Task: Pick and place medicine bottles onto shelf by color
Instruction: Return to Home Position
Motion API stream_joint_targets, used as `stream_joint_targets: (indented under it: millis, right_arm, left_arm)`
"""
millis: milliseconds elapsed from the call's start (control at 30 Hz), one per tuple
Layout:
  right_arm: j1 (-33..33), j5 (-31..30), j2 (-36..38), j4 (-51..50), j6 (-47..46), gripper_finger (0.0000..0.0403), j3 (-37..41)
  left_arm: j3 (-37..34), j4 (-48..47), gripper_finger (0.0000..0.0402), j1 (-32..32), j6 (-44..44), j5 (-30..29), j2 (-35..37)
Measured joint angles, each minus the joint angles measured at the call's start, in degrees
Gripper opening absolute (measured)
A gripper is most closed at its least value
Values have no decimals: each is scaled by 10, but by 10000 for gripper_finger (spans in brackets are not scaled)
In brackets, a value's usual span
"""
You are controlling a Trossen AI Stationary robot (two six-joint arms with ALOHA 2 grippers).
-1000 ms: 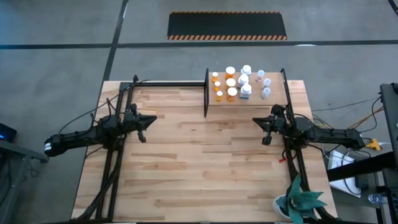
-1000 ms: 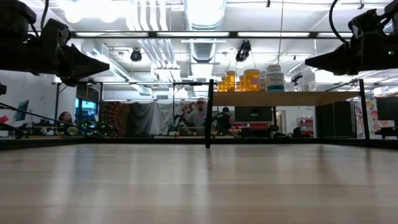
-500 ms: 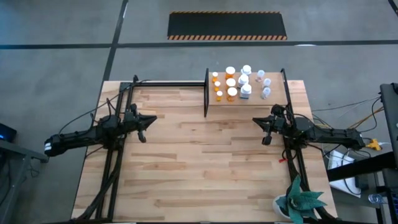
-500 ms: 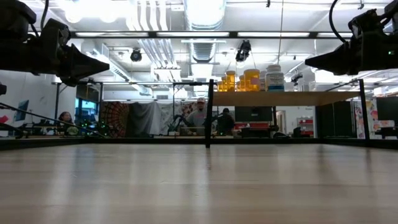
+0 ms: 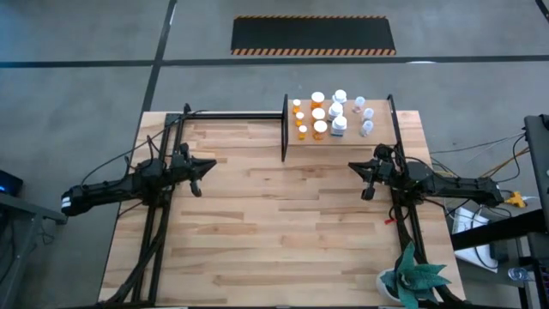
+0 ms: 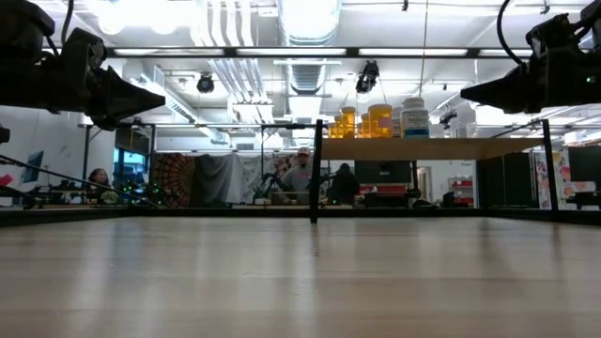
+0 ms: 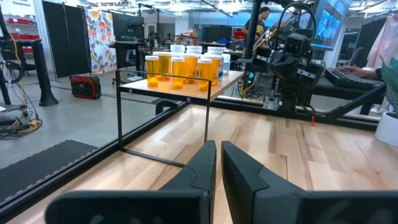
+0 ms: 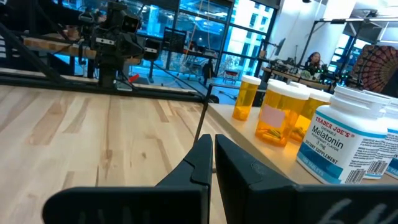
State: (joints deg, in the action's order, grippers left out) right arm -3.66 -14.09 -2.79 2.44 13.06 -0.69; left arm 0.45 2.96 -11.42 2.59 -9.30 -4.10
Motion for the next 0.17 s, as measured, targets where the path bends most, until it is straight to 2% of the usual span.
stream_joint_targets:
  millis: [167]
  right_arm:
    - [0, 0, 0, 0, 0, 9, 0]
  left_arm:
    - [0, 0, 8, 0, 0, 0, 0]
